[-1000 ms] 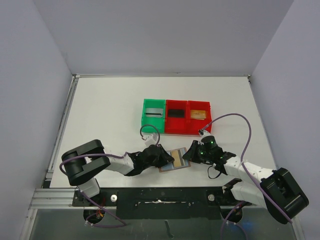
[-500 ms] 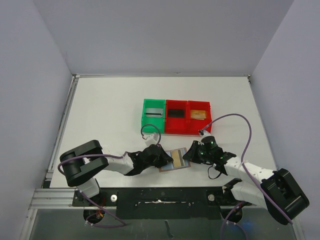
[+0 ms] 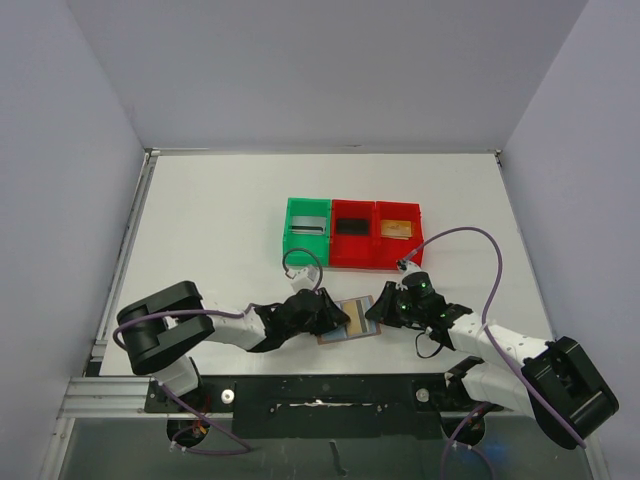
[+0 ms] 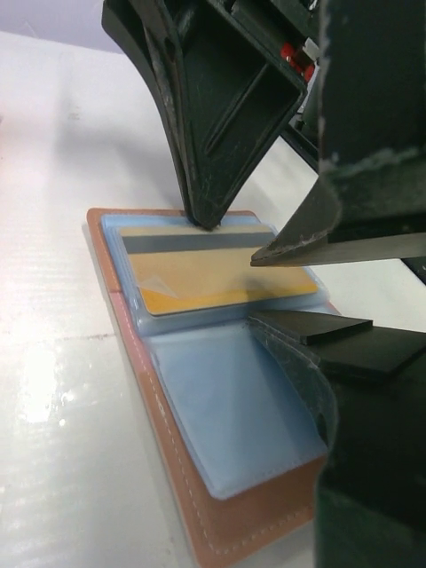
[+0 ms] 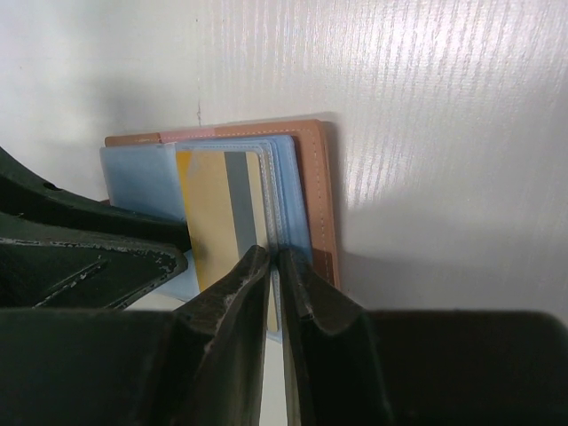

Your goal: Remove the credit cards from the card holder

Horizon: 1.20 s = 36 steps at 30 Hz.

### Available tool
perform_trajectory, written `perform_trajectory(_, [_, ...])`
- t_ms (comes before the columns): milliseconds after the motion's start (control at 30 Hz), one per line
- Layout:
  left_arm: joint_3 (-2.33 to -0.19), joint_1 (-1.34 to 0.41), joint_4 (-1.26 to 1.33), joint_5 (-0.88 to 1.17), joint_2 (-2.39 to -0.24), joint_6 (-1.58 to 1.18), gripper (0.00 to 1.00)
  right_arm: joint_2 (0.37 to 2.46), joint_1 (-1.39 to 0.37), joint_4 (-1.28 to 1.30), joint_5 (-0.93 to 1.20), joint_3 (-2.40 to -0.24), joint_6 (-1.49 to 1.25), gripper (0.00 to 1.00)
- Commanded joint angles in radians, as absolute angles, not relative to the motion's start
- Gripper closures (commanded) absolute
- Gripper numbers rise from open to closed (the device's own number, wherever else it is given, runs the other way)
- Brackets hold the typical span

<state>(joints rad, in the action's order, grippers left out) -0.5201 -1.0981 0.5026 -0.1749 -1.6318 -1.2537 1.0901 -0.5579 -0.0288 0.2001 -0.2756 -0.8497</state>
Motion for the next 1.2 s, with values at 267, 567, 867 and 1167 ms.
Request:
perform_trajectory(267, [-0.564,-1.107,0.527,-0.161,-1.689,-1.245,0.74,1.114,-0.573,0.022,0.214,-0.278,-0.829,0.86])
perform_trajectory(567, [-0.65,-1.126,0.392,-0.19,-1.706,-1.185,0.91,1.145,-0.584,-0.023,0.324,-0.291,-0.755,0.86])
perform_trajectory(867, [-0.618,-1.126,0.376,-0.209,-1.657,-1.172,1.0,1.156,-0.582,0.035,0.251,-0.307,-0.761,0.8])
perform_trajectory(1167, [-0.554,-1.126,0.357,-0.238,-1.593,-1.192,1.0,1.125,-0.564,0.068,0.217,-0.309,-0.769,0.72])
